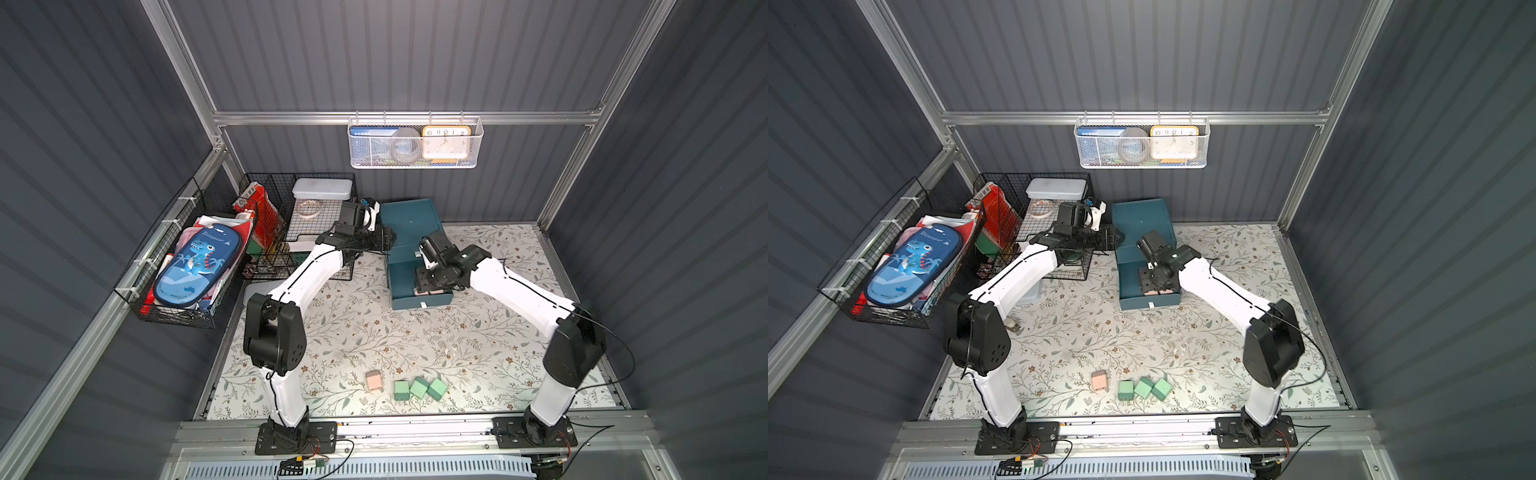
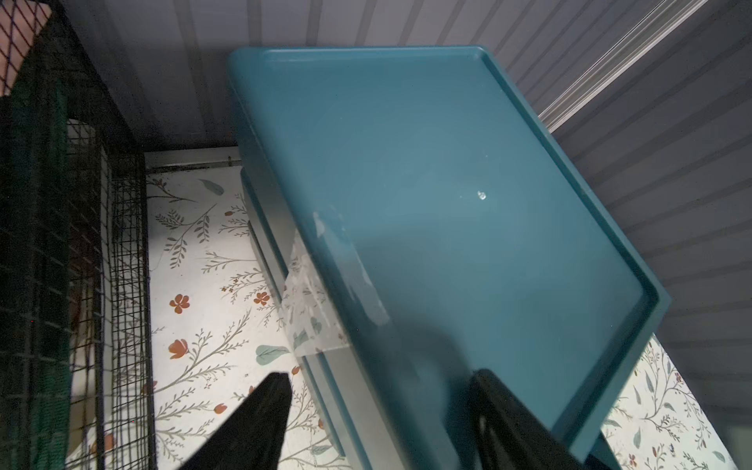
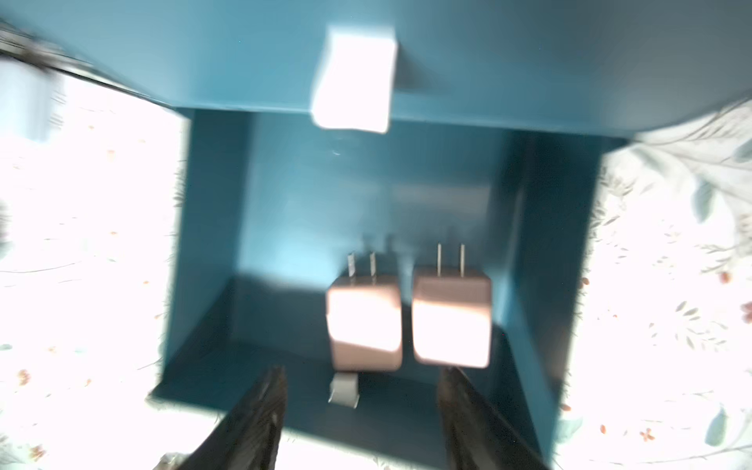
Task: Place the plugs into the drawer by color
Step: Place the plug in the drawer, then pick up the plug from the center of the board.
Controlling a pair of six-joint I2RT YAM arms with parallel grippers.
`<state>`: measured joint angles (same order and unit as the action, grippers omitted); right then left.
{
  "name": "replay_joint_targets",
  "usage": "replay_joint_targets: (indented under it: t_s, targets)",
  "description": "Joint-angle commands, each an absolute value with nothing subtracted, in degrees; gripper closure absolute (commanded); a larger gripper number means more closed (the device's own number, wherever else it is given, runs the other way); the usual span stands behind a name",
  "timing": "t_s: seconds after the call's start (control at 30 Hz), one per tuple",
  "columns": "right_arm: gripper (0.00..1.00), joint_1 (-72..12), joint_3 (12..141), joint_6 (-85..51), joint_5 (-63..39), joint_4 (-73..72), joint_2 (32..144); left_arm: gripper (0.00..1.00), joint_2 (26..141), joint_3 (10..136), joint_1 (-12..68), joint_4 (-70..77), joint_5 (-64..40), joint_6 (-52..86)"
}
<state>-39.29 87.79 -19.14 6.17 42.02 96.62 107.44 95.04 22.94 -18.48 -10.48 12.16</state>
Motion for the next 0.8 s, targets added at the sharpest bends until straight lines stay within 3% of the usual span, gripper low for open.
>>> replay_joint_targets:
  t_s: [0.0,0.13,0.37,0.77]
  targets:
    - [0.37,-47.0,78.9,-17.2,9.7,34.3,88.3,0.27,107.5,94.0,23.1,-22.4,-10.2,10.6]
    - [0.37,-57.5,68.5,-15.5,12.2,27.2,85.7,0.26,107.2,93.4,23.1,-22.3,-9.9,10.7]
    - [0.36,-72.5,58.9,-11.6,13.2,18.2,91.3,0.26,107.8,93.7,23.1,-22.3,-9.8,10.6]
    - [0.37,-76.7,57.5,-13.1,13.3,14.2,98.2,0.27,107.3,93.4,23.1,-22.5,-9.2,10.6]
